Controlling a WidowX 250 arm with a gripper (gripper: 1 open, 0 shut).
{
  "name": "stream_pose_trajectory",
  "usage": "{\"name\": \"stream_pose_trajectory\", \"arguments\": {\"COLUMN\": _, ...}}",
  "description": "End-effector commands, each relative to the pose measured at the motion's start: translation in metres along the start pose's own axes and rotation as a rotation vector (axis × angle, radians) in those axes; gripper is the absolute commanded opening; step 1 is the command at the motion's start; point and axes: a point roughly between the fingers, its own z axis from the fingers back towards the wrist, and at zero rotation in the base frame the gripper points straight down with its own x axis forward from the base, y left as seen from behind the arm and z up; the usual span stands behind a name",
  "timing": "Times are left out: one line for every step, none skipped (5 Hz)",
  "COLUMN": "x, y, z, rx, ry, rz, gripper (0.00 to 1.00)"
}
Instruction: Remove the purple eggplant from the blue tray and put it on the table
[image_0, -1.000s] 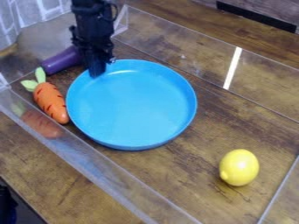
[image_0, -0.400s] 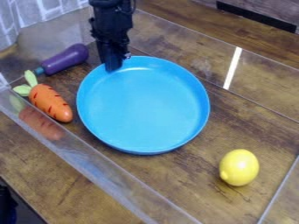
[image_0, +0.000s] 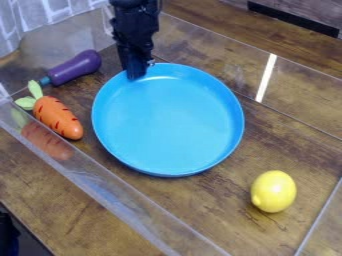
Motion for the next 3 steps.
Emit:
{"name": "stream_pose_trajectory", "arguments": {"x": 0.016, "y": 0.007, "z": 0.011, "rx": 0.041, "ry": -0.058, "rz": -0.028, "gripper": 0.0}}
{"name": "stream_pose_trajectory", "arguments": {"x": 0.017, "y": 0.011, "z": 0.004, "rx": 0.048, "ry": -0.061, "rz": -0.035, "gripper": 0.0}}
{"name": "stream_pose_trajectory", "arguments": {"x": 0.011, "y": 0.022, "z": 0.0, "rx": 0.05, "ry": -0.065, "rz": -0.063, "gripper": 0.0}}
